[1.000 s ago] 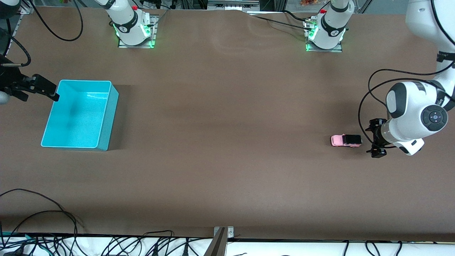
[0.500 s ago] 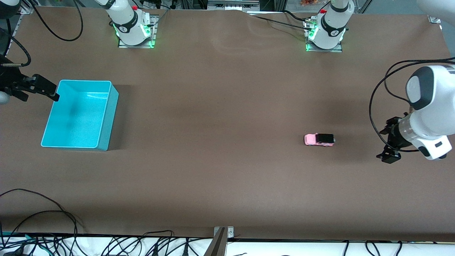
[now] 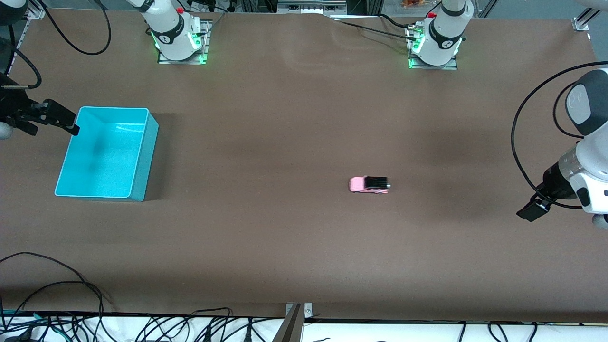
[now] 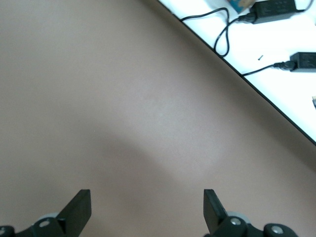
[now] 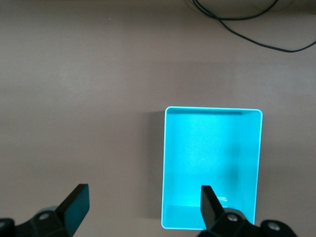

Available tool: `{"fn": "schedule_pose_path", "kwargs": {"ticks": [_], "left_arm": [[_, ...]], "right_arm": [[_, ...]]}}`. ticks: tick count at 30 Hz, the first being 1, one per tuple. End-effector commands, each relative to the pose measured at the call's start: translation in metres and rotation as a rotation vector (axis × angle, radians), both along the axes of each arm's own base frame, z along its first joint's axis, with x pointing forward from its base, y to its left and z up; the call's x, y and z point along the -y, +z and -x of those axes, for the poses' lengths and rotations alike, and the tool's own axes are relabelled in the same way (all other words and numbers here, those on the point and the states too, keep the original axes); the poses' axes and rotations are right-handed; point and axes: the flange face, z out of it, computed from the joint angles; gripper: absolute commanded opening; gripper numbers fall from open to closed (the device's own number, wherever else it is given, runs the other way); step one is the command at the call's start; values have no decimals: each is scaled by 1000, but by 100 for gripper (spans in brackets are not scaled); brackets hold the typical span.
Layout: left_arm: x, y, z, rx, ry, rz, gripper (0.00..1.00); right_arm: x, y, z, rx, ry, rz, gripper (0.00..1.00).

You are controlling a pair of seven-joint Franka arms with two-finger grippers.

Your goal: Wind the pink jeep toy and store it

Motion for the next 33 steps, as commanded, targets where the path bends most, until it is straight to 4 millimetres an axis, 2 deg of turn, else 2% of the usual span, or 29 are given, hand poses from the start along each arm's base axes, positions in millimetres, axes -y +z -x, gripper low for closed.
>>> {"fn": "schedule_pose_path", "kwargs": {"ticks": [1, 13, 19, 24, 28, 33], "left_arm": [[2, 35, 3, 7, -224, -50, 100], [38, 87, 29, 32, -518, -38, 100], [37, 103, 38, 61, -590, 4, 100], [39, 102, 43, 46, -696, -2, 100], [41, 103, 48, 32, -698, 0, 100], [37, 123, 66, 8, -687, 0, 100]], "right_arm": [[-2, 5, -1, 4, 5, 9, 100], [-2, 5, -1, 7, 5, 9, 100], [0, 5, -1, 7, 3, 10, 100], [0, 4, -3, 8, 3, 12, 100], [-1, 2, -6, 19, 3, 10, 100], [-1, 3, -5, 21, 3, 10, 100]]}}
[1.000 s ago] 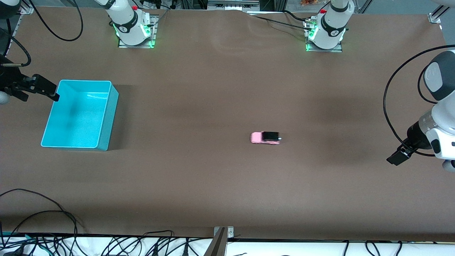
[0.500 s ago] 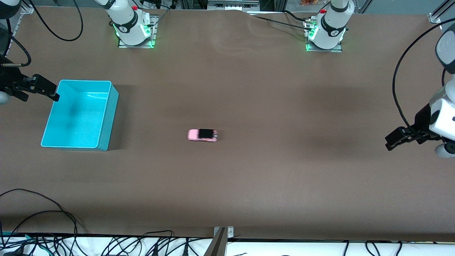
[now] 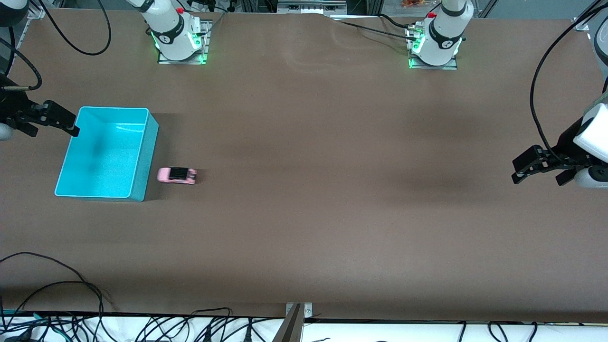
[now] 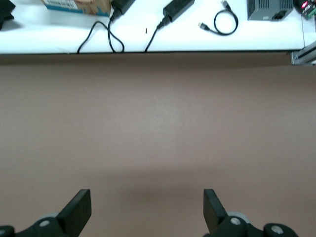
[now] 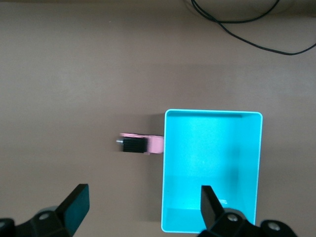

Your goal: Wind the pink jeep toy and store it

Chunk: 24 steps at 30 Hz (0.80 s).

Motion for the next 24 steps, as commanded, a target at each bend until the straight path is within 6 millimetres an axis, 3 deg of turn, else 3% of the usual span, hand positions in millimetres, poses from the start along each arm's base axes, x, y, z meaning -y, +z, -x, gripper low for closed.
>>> {"fn": "schedule_pose_path", "kwargs": {"ticks": [1, 7, 10, 15, 19, 24], "left_arm": [[-8, 24, 27, -19, -21, 4, 100], [-13, 10, 29, -67, -10, 0, 100], [-34, 7, 30, -77, 16, 4, 100], [-37, 1, 35, -93, 26, 3, 100], [-35, -3, 46, -103, 30, -2, 100], [-20, -12, 59, -129, 17, -15, 100]], "right_arm": [[-2, 4, -3, 10, 5, 9, 100], [-1, 4, -2, 10, 5, 10, 100], [-2, 4, -3, 9, 5, 9, 100], [-1, 4, -2, 10, 5, 9, 100], [-1, 4, -2, 10, 5, 9, 100], [-1, 5, -2, 12, 3, 9, 100]]}}
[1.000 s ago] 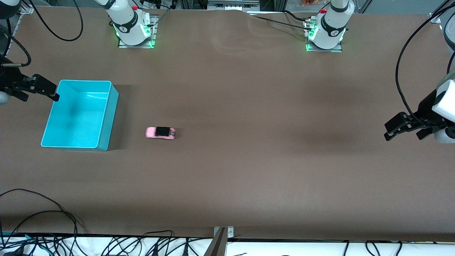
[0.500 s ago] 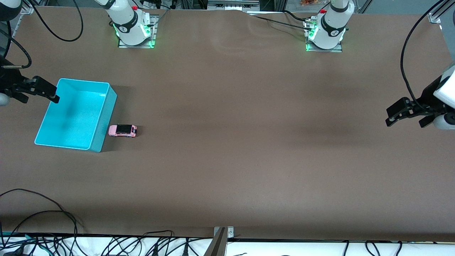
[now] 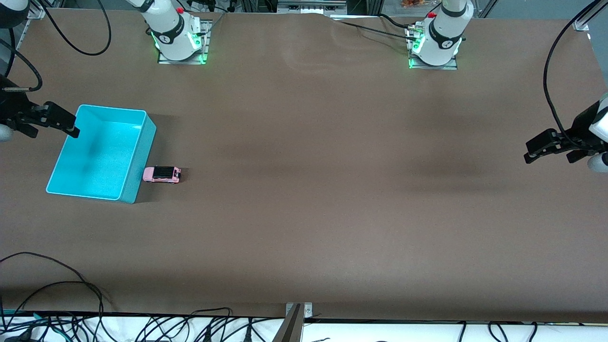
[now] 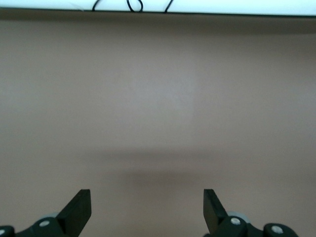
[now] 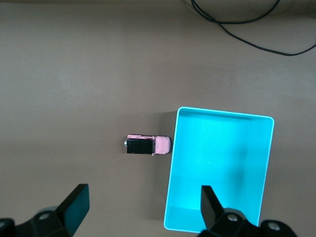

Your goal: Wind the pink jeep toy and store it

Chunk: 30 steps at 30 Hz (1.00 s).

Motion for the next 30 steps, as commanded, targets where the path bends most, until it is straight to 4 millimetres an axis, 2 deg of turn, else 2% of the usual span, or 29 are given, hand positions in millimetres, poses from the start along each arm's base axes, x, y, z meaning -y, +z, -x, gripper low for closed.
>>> {"fn": "schedule_pose_path", "kwargs": {"ticks": [1, 11, 17, 30], "left_arm": [[16, -2, 26, -15, -25, 2, 100], [12, -5, 20, -11, -14, 5, 100], [12, -5, 20, -9, -14, 4, 100], [12, -4, 18, 5, -14, 5, 100]], "right_arm": [[-1, 4, -3, 9, 3, 7, 100], [-1, 4, -3, 9, 5, 10, 100], [-16, -2, -5, 0, 31, 16, 100], [-14, -2, -5, 0, 29, 6, 100]]}}
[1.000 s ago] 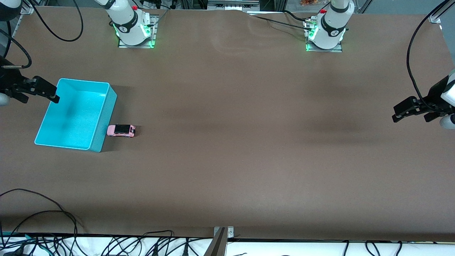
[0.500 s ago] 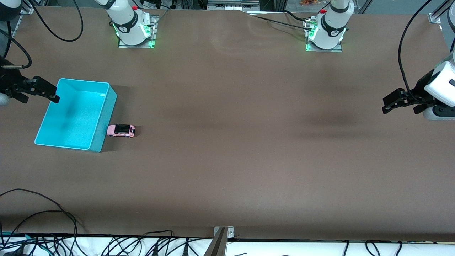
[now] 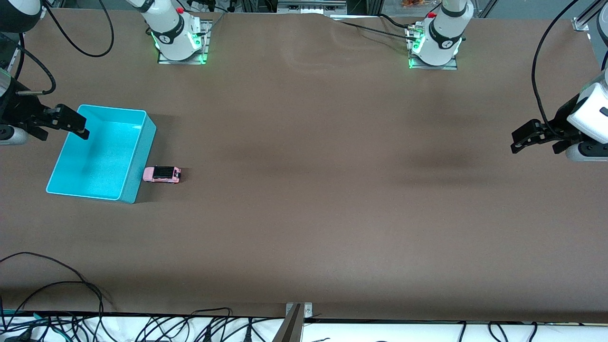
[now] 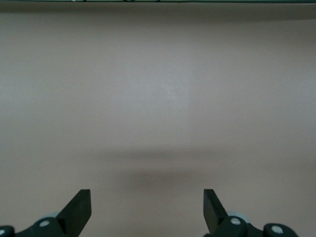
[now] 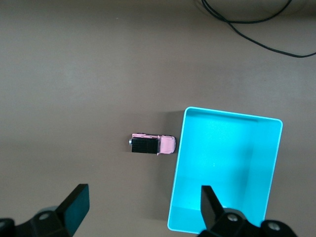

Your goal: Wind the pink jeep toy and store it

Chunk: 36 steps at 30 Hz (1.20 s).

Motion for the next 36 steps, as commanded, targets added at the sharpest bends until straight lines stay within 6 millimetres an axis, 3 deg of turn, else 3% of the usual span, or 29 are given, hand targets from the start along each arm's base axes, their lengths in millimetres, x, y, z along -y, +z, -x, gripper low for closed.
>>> {"fn": "schedule_pose_path", "kwargs": {"ticks": [1, 26, 32, 36], "left_arm": [[-1, 2, 4, 13, 4, 10, 100], [-1, -2, 2, 7, 4, 9, 100], [-2, -1, 2, 8, 6, 9, 100], [-2, -1, 2, 8, 6, 9, 100]], "right_arm": [[3, 5, -2, 10, 1, 5, 100], [8, -9, -5, -24, -18, 3, 100], [1, -12, -7, -27, -10, 19, 100], [10, -15, -6, -44, -20, 18, 100]]}}
